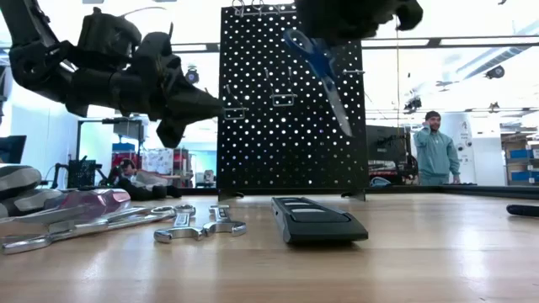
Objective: Hang tools onto peg board
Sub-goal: Hang the blue scissors on the peg board
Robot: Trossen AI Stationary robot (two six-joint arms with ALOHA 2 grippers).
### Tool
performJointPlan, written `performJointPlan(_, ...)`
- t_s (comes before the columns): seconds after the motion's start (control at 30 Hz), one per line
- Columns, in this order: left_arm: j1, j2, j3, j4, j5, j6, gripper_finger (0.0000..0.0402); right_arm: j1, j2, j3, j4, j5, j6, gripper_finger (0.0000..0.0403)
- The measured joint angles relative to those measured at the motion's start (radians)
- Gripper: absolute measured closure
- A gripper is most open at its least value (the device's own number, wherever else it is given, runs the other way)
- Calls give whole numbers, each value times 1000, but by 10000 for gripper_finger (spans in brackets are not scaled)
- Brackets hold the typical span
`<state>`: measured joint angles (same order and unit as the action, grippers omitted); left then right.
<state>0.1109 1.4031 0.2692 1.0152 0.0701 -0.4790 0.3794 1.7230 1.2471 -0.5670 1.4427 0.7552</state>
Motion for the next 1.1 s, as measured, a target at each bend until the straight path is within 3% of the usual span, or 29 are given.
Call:
performJointPlan(0.17,-80,11,1,69,-45,15,317,9,43,37,8,21,5,402)
performJointPlan(0.37,-201,86,52,107,-261,111,285,16,64,41,84,49,29,403)
performJointPlan(0.77,-252,415,356,111,-308,159,239,36,67,47,115,54,13,403)
performJointPlan(0.93,-252,462,408,129,-350,175,230,53,67,55,122,53,1,403)
performJointPlan(1.1,-250,488,489,108,-267,244,228,53,66,54,127,52,-14,403)
